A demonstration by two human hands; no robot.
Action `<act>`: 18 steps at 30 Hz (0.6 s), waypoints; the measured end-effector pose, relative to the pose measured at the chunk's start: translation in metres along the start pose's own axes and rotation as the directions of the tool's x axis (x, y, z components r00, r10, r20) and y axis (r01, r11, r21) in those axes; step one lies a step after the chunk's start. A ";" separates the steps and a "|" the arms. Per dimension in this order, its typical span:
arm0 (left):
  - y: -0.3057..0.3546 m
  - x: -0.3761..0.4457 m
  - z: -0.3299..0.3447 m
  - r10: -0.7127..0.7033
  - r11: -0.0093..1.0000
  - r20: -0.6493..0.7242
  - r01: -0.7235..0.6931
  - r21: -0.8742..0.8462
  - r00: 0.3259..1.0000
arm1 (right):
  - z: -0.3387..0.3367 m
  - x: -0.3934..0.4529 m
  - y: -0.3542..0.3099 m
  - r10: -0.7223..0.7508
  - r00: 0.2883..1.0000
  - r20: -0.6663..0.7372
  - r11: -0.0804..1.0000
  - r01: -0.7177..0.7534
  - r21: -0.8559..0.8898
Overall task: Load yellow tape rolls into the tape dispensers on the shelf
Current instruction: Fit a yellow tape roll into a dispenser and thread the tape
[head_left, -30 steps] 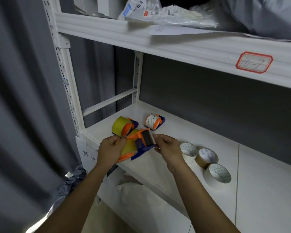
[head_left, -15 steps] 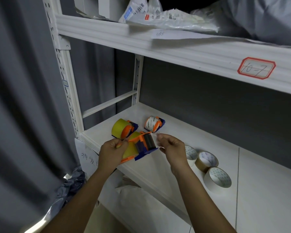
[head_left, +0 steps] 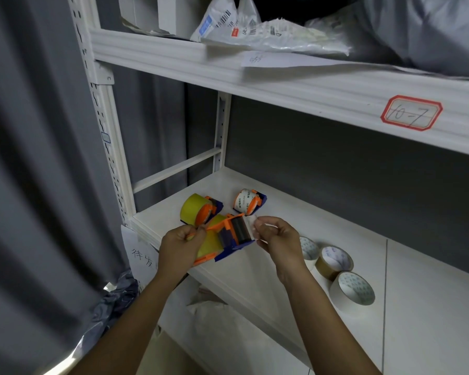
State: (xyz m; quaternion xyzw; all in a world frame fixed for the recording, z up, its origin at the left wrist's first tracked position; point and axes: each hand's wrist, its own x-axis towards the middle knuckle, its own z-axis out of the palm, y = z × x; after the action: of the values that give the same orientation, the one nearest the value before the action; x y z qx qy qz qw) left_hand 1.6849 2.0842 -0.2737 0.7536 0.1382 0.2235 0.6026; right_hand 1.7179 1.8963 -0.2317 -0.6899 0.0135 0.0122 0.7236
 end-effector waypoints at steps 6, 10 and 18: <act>-0.003 0.000 0.000 -0.017 1.000 -0.016 0.017 0.008 1.000 | -0.001 0.000 -0.001 0.046 0.999 0.019 0.999 -0.046 0.010; 0.000 0.000 0.001 -0.016 1.000 -0.001 0.016 -0.017 1.000 | 0.000 -0.002 -0.003 0.114 0.992 0.051 0.991 -0.117 0.061; 0.007 -0.002 0.001 -0.032 0.998 0.003 0.032 -0.045 0.999 | 0.006 -0.004 -0.008 0.172 0.978 0.122 0.973 -0.187 0.132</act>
State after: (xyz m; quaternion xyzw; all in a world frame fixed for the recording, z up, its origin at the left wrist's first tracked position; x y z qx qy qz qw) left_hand 1.6836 2.0811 -0.2675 0.7378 0.1447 0.2159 0.6230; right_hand 1.7145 1.9015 -0.2235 -0.6307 0.0370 0.1144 0.7667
